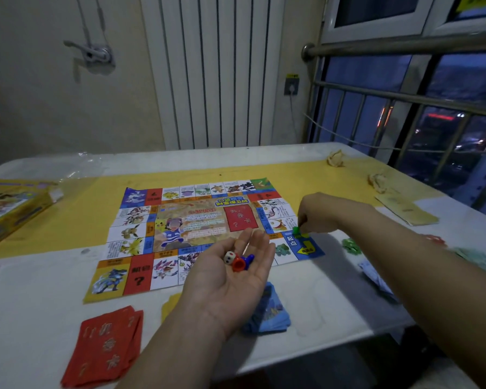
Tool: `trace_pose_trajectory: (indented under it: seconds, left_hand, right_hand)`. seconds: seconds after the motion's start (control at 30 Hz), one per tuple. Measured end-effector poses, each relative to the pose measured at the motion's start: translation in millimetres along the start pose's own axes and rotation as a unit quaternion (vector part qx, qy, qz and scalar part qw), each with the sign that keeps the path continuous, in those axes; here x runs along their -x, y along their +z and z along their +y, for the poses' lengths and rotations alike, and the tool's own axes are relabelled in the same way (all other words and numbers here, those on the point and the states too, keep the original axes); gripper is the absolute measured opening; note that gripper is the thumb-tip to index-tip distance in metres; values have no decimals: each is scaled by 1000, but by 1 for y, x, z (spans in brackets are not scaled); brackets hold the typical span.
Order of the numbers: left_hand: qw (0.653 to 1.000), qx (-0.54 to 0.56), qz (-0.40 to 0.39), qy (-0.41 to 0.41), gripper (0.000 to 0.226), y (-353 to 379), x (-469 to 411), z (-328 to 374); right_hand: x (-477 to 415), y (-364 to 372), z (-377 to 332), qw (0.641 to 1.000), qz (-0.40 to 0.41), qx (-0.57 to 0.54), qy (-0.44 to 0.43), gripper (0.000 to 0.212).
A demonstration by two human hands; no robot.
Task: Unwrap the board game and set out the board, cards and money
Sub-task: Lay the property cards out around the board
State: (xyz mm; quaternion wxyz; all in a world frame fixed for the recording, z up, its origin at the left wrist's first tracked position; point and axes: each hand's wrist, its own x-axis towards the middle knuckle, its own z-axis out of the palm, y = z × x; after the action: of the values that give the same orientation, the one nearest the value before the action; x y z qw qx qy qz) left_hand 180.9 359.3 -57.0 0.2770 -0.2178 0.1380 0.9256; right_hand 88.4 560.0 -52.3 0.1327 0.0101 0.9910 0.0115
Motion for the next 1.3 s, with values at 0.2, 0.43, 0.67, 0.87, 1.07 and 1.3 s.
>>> trace_pose_trajectory:
  seconds: [0.2, 0.43, 0.67, 0.87, 1.07, 1.3]
  left_hand:
    - [1000, -3, -3, 1, 29, -2, 2, 2]
    - [1000, 2, 0, -1, 29, -2, 2, 2]
    - [1000, 6, -3, -12, 29, -2, 2, 0]
    - [1000, 5, -2, -5, 28, -2, 3, 3]
    - [1000, 8, -3, -5, 28, -4, 2, 5]
    - [1000, 11, 4, -8, 29, -5, -1, 5]
  right_hand:
    - [-6, 7, -4, 1000, 11, -4, 27, 24]
    - [-5, 10, -3, 997, 49, -49, 46, 22]
    - [-5, 11, -3, 994, 39, -37, 96, 33]
    - [-4, 8, -6, 993, 41, -43, 105, 33]
    - [-3, 12, -4, 992, 44, -72, 99, 25]
    - [-3, 27, -2, 990, 84, -80, 77, 35]
